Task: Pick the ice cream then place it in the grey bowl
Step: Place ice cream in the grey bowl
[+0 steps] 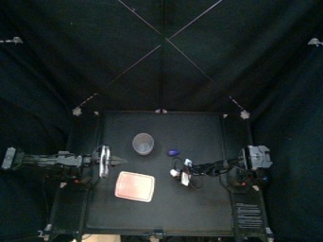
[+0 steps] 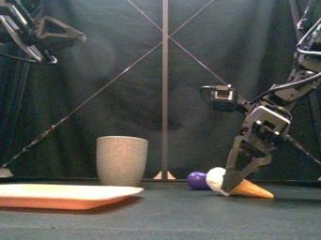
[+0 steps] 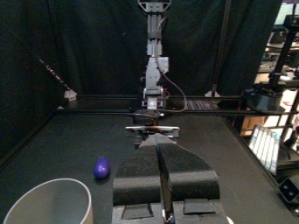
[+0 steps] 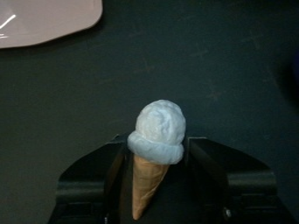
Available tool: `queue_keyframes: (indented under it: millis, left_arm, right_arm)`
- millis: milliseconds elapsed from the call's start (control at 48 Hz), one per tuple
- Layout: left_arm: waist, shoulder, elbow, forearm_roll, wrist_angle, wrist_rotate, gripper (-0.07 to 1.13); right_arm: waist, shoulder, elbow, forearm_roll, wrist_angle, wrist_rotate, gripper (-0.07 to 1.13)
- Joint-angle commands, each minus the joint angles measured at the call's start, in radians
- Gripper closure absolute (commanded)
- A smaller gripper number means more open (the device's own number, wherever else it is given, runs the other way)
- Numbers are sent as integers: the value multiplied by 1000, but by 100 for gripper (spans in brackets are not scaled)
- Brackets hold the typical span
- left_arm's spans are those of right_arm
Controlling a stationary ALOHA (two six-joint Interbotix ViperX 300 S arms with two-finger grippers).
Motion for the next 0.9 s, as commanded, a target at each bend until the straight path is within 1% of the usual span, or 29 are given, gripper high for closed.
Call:
queue_keyframes:
  millis: [21, 83, 229, 292, 417, 521, 708, 896]
  left_arm:
    - [2, 2, -14, 0, -5, 0, 109]
    - [2, 2, -14, 0, -5, 0, 109]
    - [2, 2, -14, 0, -5, 0, 109]
    - [2, 2, -12, 0, -5, 0, 109]
    - [2, 2, -14, -2, -5, 0, 109]
    - [2, 0, -12, -2, -5, -2, 109]
    - [2, 0, -12, -2, -5, -2, 109]
    - [2, -2, -11, 0, -5, -2, 109]
  right_arm:
    - [-5, -18, -23, -2, -5, -3, 45]
    - [-17, -26, -37, -5, -3, -6, 48]
    - [-74, -71, -110, -40, 3, -15, 48]
    - [-97, -92, -161, -80, 18, -15, 48]
    - [-144, -110, -298, -195, 75, -8, 48]
    - [-184, -94, -410, -252, 114, -2, 48]
    - [-249, 12, -581, -265, 126, -5, 48]
    - [-276, 146, -704, -265, 127, -5, 47]
